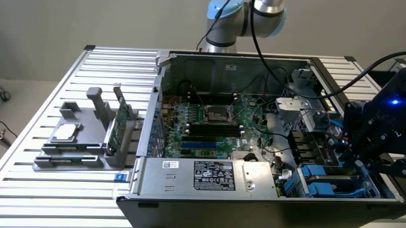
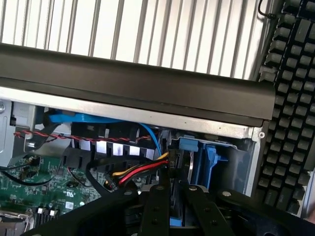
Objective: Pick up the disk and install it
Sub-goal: 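Insert the first disk wire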
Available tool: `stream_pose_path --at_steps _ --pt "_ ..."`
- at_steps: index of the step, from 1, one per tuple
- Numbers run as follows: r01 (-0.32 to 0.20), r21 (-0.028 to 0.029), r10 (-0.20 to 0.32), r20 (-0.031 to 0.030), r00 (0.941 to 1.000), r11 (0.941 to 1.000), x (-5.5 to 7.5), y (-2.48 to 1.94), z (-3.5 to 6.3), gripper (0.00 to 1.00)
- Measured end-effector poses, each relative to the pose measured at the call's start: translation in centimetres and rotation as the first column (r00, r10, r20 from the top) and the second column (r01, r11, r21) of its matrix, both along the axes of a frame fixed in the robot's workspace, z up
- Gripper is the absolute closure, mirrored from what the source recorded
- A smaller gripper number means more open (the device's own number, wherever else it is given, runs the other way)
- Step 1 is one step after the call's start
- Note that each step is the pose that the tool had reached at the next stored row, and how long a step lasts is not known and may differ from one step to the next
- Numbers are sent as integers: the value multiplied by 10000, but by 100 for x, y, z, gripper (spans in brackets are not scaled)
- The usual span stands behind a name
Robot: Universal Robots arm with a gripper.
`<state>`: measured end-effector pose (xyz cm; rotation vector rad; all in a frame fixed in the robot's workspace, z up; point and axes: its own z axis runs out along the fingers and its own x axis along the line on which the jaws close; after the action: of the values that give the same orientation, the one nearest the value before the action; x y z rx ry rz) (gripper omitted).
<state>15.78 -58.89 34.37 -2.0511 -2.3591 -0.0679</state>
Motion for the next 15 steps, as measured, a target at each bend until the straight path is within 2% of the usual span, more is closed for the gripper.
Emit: stream_pose_path --at_steps 2,4,5,9,11,13,15 --pt "2 0 -2 -195 9998 10000 -12 0 0 84" --pt "17 -1 -17 -323 9995 10000 -20 0 0 84" --pt "50 -1 -50 -368 9993 10000 -21 0 0 84" --pt "348 -5 -348 -474 9983 9994 -22 0 0 84" --pt "527 -24 -528 -502 9973 9986 -22 -1 0 84" --pt "710 -65 -713 -510 9961 9975 -22 -1 -1 84" --pt "870 -141 -876 -508 9949 9961 -22 -1 0 84"
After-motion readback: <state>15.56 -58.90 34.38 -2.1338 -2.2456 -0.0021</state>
